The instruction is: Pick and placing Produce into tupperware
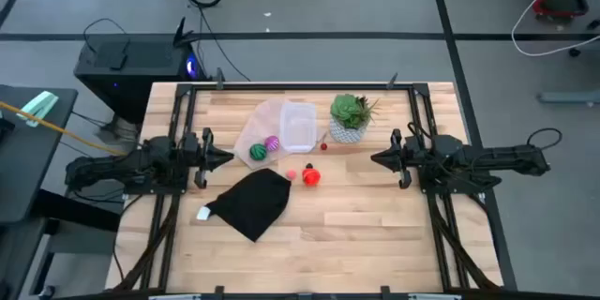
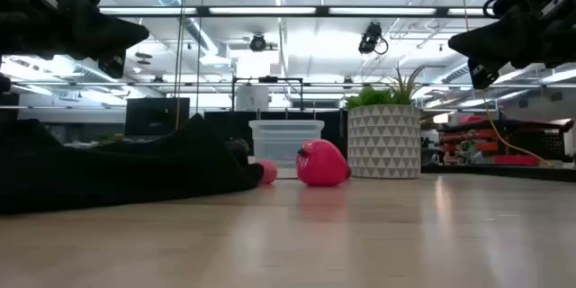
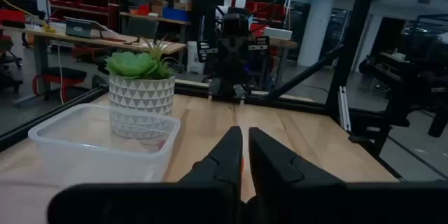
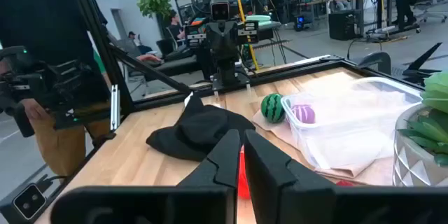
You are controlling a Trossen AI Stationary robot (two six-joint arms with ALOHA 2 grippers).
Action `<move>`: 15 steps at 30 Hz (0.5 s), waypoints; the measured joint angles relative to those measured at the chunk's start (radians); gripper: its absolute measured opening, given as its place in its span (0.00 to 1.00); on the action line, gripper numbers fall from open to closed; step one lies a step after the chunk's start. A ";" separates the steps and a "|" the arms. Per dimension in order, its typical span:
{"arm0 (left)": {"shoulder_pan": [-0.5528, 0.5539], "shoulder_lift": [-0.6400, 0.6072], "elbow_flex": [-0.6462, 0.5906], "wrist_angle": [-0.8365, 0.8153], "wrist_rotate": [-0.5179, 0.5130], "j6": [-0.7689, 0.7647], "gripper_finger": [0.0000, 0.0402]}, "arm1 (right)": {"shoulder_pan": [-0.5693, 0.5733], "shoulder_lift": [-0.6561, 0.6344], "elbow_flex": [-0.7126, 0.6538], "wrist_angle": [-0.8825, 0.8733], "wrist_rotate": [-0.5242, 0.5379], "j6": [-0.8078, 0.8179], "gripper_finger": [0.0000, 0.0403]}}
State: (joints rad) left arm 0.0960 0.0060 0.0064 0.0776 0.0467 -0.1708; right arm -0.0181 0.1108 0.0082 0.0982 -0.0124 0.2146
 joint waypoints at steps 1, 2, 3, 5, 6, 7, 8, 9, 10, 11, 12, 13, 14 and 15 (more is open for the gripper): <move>0.000 0.000 0.000 0.000 0.000 0.000 0.09 | 0.000 0.000 0.000 0.000 0.000 0.000 0.07; 0.000 0.000 0.000 0.000 0.000 0.000 0.10 | 0.000 0.000 0.000 0.000 0.000 0.000 0.07; 0.000 0.000 0.000 0.000 0.000 0.000 0.10 | 0.000 0.000 0.000 0.000 0.000 0.000 0.07; 0.000 0.000 0.000 0.000 0.000 0.000 0.10 | 0.000 0.000 0.000 0.000 0.000 0.000 0.07; 0.000 0.000 0.000 0.000 0.000 0.000 0.10 | 0.000 0.000 0.000 0.000 0.000 0.000 0.07; 0.000 0.000 0.000 0.000 0.000 0.000 0.10 | 0.000 0.000 0.000 0.000 0.000 0.000 0.07; 0.000 0.000 0.000 0.000 0.000 0.000 0.10 | 0.000 0.000 0.000 0.000 0.000 0.000 0.07; 0.000 0.000 0.000 0.000 0.000 0.000 0.09 | 0.000 0.000 0.000 0.000 0.000 0.000 0.07; 0.000 0.000 0.000 0.000 0.000 0.000 0.09 | 0.000 0.000 0.000 0.000 0.000 0.000 0.07; 0.000 0.000 0.000 0.000 0.000 0.000 0.09 | 0.000 0.000 0.000 0.000 0.000 0.000 0.07; 0.000 0.000 0.000 0.000 0.000 0.000 0.08 | 0.000 0.000 0.000 0.000 0.000 0.000 0.07; 0.000 0.000 0.000 0.000 0.000 0.000 0.08 | 0.000 0.000 0.000 0.000 0.000 0.000 0.07; 0.000 0.000 0.000 0.000 0.000 0.000 0.08 | 0.000 0.000 0.000 0.000 0.000 0.000 0.07; 0.000 0.000 0.000 0.000 0.000 0.000 0.07 | 0.000 0.000 0.000 0.000 0.000 0.000 0.07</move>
State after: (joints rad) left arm 0.0961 0.0059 0.0065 0.0780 0.0467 -0.1711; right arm -0.0181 0.1108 0.0082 0.0982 -0.0121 0.2143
